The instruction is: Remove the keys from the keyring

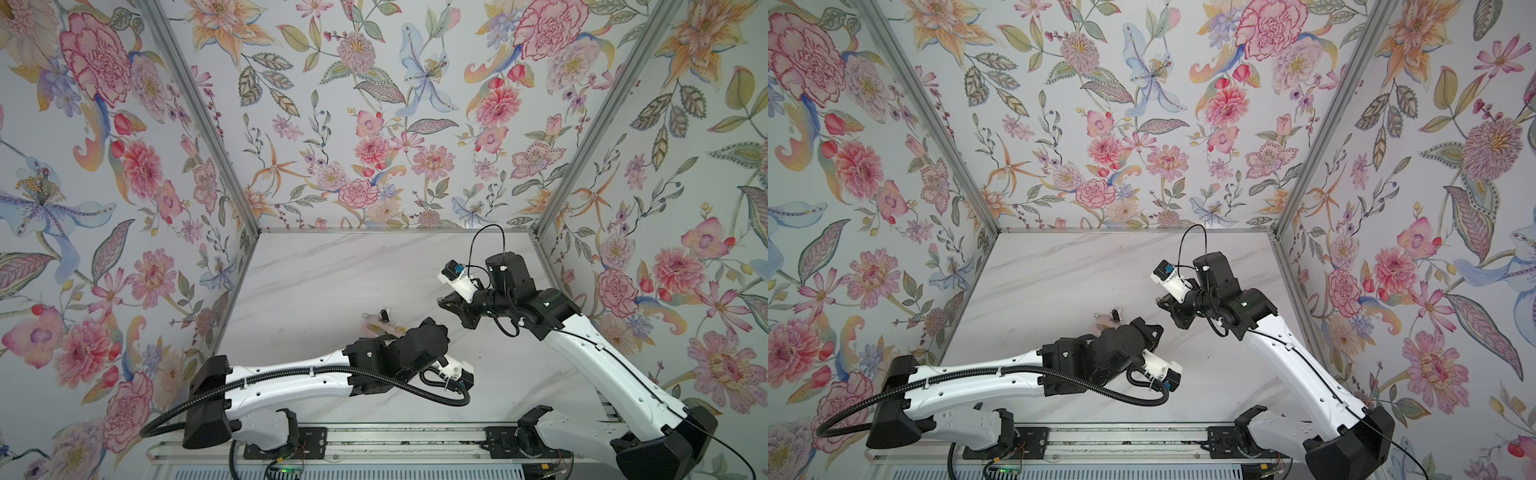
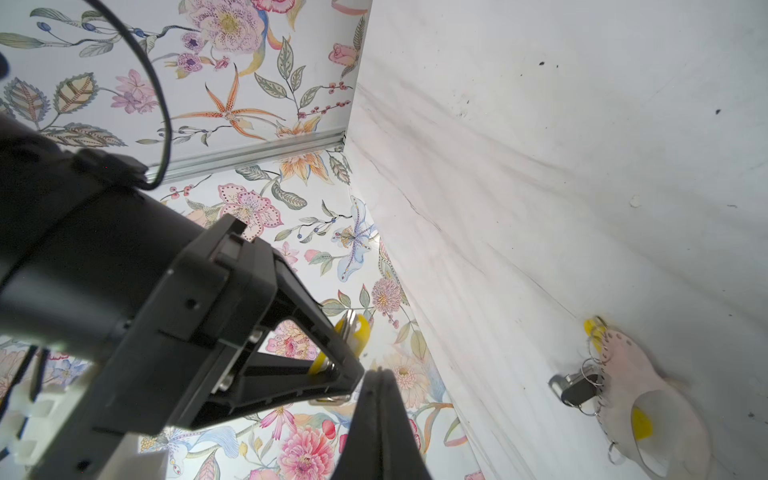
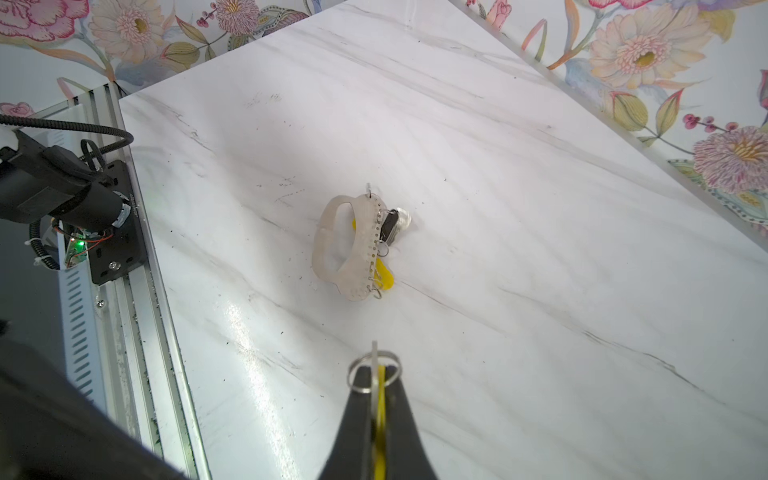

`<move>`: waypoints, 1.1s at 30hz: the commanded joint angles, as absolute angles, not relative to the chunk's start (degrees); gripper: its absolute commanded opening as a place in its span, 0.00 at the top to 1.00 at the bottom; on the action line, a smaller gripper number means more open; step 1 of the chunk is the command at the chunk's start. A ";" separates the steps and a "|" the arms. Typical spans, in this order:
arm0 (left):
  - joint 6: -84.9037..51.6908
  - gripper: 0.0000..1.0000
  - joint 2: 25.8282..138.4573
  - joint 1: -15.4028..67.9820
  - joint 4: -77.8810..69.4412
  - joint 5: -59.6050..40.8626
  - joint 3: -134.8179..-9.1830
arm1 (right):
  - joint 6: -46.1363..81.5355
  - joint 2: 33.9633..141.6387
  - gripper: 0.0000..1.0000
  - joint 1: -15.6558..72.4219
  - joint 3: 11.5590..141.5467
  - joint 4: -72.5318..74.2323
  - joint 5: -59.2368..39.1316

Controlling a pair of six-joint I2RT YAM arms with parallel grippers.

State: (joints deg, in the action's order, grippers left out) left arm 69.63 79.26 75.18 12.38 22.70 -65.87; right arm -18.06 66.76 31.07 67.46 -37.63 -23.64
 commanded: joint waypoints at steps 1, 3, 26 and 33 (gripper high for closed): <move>66.66 1.00 77.14 73.24 10.10 21.22 -64.77 | -16.96 65.42 1.00 30.67 68.03 -36.03 -24.31; 64.23 1.00 76.50 72.60 10.24 22.45 -65.23 | -17.02 65.06 1.00 30.28 67.48 -35.99 -23.47; 0.03 0.33 57.11 49.87 12.30 7.13 -51.83 | 4.07 77.26 1.00 29.35 55.47 -20.04 -9.46; -9.71 0.21 56.33 44.09 12.22 2.96 -48.27 | 10.83 87.71 1.00 32.03 53.68 -14.77 0.59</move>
